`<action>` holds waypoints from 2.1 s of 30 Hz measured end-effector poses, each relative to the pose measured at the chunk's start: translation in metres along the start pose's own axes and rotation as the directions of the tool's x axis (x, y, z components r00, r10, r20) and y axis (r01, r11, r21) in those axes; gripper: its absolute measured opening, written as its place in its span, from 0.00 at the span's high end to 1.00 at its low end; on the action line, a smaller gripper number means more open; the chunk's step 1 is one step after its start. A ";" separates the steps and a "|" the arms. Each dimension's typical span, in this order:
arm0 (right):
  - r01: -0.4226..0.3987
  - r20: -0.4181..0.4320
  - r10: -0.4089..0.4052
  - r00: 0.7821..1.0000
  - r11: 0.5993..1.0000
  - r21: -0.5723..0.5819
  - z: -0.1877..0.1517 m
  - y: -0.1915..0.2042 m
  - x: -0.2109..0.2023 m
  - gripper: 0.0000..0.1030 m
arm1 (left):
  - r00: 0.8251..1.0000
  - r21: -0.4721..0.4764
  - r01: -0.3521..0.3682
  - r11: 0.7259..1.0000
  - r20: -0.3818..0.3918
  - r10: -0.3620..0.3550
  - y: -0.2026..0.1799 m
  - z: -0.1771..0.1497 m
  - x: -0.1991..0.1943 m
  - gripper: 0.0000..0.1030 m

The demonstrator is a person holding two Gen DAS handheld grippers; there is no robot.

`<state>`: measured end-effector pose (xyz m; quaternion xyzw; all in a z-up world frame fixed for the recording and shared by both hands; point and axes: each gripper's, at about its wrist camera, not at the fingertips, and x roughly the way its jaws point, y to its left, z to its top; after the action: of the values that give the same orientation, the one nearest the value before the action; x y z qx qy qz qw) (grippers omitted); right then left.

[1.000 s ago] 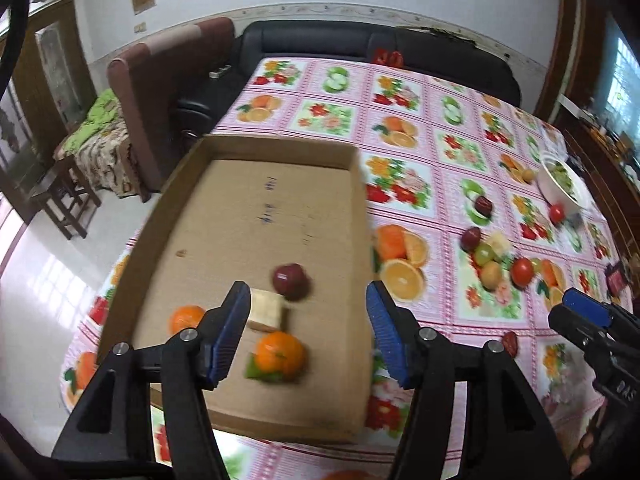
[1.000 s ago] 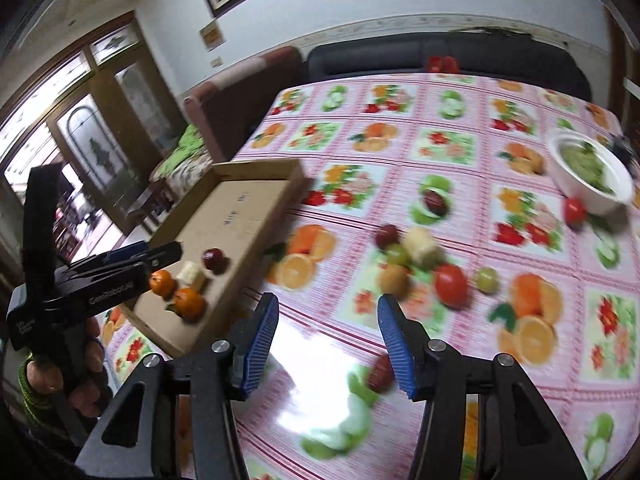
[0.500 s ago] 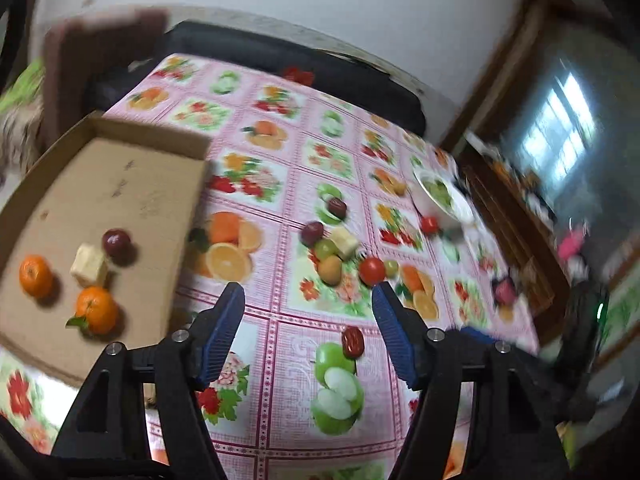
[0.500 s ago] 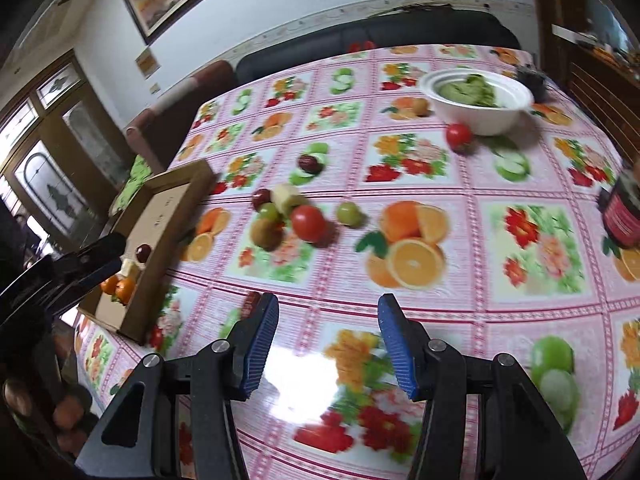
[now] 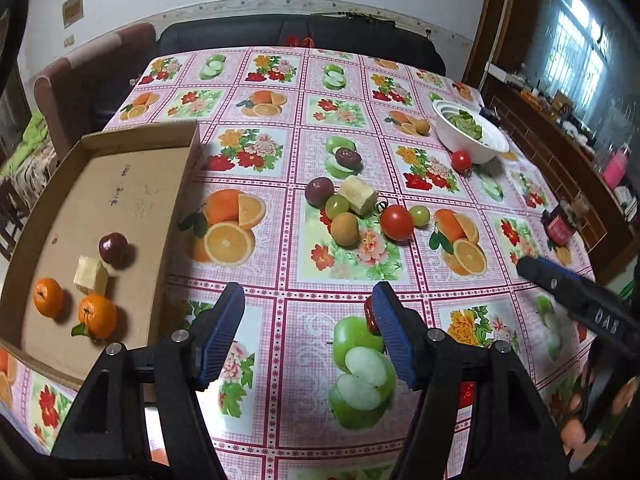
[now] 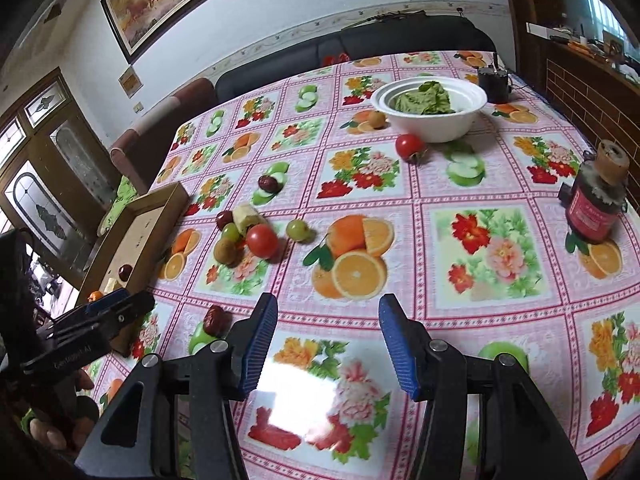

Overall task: Organize fruits
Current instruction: 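Withdraw both tools from the tray back over the table, then grasp the red tomato with the right tool while the left tool grasps a date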

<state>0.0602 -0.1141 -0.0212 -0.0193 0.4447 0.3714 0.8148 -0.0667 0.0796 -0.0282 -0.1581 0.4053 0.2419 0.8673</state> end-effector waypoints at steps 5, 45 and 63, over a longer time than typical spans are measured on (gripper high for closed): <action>0.022 0.027 -0.023 0.999 1.000 0.013 0.017 -0.010 0.005 0.47 | 1.000 0.010 0.013 1.000 -0.009 -0.013 -0.004 0.002 0.004 0.36; 0.184 -0.027 -0.184 0.983 0.983 -0.007 0.118 -0.050 0.140 0.68 | 0.981 0.156 0.183 0.971 -0.100 -0.169 -0.028 0.002 0.055 0.91; -0.010 0.030 0.011 0.999 1.000 -0.022 0.062 0.012 0.057 0.68 | 0.985 0.101 0.160 0.982 -0.078 -0.152 -0.009 0.005 0.037 0.73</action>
<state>0.1151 -0.0499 -0.0223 -0.0203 0.4282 0.3807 0.8193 -0.0384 0.0851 -0.0532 -0.1509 0.4340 0.1454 0.8762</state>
